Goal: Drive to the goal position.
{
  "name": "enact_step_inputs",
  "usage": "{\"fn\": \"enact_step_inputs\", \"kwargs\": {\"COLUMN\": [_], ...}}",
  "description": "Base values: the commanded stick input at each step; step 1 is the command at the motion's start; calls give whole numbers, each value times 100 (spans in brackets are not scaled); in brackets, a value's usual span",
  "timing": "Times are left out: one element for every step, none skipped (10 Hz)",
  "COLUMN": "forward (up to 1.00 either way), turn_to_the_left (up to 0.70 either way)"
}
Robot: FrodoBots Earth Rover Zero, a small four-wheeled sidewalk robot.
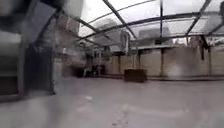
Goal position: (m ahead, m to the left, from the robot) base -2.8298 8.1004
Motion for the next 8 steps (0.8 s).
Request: {"fn": "enact_step_inputs", "kwargs": {"forward": [70, 70, 70, 70, 70, 70, 70, 70], "turn_to_the_left": [27, 0, 0, 0, 0, 0, 0, 0]}}
